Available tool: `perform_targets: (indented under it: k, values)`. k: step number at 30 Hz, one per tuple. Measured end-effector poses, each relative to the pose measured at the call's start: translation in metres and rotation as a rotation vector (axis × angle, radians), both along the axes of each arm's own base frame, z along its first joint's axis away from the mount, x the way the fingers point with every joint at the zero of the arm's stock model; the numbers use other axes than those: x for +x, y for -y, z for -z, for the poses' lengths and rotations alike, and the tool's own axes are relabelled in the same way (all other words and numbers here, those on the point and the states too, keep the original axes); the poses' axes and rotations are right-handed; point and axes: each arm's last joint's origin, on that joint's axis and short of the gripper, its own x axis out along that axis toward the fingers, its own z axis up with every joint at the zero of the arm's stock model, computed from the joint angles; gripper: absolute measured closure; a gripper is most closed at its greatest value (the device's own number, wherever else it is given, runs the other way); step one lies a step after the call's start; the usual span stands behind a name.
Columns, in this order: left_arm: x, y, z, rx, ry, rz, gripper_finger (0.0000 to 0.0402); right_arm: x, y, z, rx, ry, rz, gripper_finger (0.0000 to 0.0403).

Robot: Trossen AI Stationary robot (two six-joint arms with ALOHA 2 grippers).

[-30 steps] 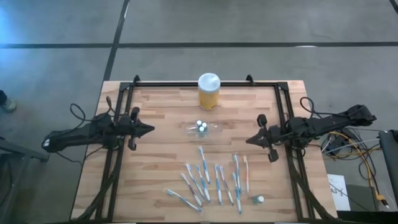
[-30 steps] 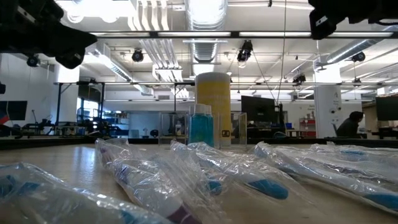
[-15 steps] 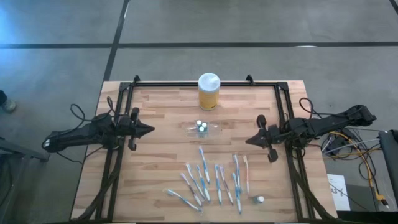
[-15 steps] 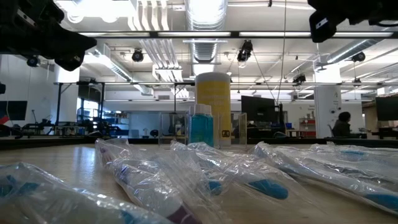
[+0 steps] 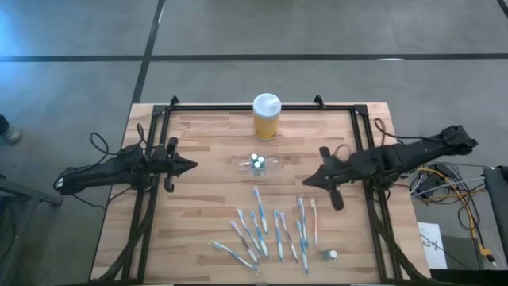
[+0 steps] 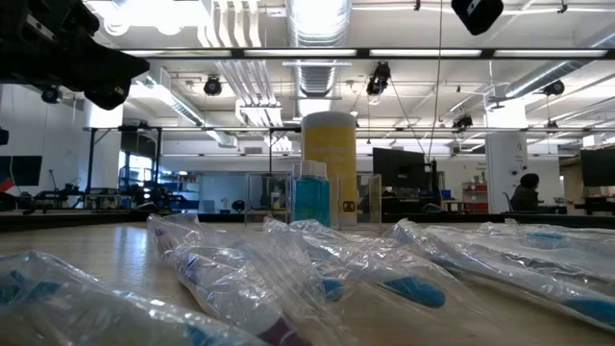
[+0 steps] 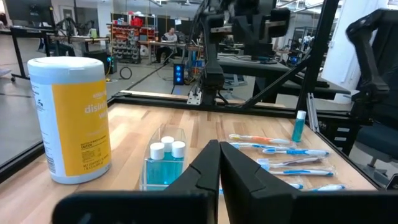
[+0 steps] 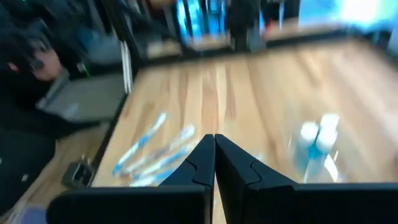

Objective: Pick & Place toothbrushing station
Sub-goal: Put the blue mouthwash into the transparent organizer

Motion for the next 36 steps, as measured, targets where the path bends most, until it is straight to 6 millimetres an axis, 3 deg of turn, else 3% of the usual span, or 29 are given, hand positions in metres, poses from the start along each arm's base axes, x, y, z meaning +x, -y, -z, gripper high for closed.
perform_targets:
  k: [9, 17, 23, 36]
  values:
    - [0.0, 0.0, 0.0, 0.0, 0.0, 0.0, 0.0388, 0.04, -0.041, -0.014, 0.091, -0.567, 0.142, 0.0394]
    - [0.0, 0.0, 0.0, -0.013, 0.0, -0.001, 0.0388, 0.062, -0.084, -0.017, 0.186, -0.808, 0.31, 0.0394]
    - [0.0, 0.0, 0.0, -0.038, 0.0, -0.002, 0.0388, 0.062, -0.117, -0.013, 0.279, -0.978, 0.474, 0.0364]
    - [0.001, 0.0, 0.003, -0.046, -0.007, 0.005, 0.0388, 0.044, -0.182, 0.007, 0.495, -1.128, 0.76, 0.0233]
